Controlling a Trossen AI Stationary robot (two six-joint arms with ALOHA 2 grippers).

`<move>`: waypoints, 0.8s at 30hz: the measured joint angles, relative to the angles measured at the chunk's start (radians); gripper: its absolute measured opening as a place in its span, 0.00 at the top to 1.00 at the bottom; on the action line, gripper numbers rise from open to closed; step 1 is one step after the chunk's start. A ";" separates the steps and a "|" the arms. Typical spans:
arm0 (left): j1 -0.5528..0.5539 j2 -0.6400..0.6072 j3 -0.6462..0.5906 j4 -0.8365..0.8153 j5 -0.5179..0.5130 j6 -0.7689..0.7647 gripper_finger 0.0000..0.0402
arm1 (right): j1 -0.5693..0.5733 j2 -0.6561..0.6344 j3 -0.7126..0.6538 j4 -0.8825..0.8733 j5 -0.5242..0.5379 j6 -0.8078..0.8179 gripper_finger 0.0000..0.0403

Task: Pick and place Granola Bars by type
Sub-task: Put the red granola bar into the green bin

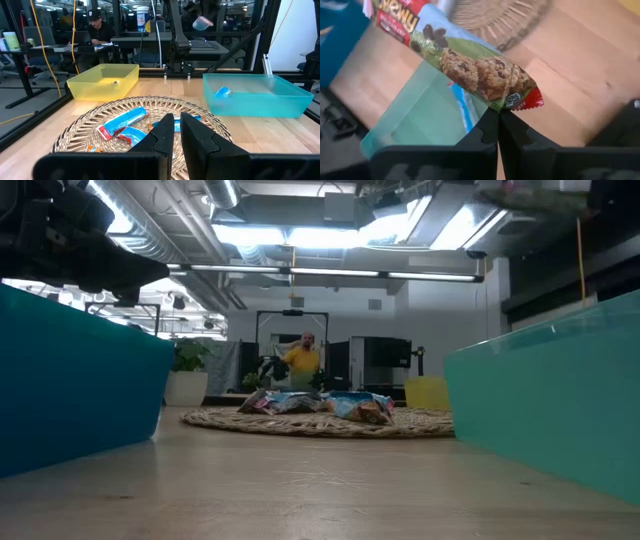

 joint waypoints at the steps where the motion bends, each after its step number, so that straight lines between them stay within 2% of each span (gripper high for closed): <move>1: 0.000 0.000 0.000 0.000 0.000 0.000 0.94 | 0.000 0.000 0.014 0.001 0.000 -0.032 0.99; 15: 0.000 0.000 0.000 0.000 0.000 0.000 0.94 | 0.000 0.000 0.215 0.018 -0.075 -0.379 0.99; 24: 0.000 0.000 0.000 0.000 0.000 0.000 0.93 | 0.000 0.000 0.231 0.033 -0.175 -0.489 0.99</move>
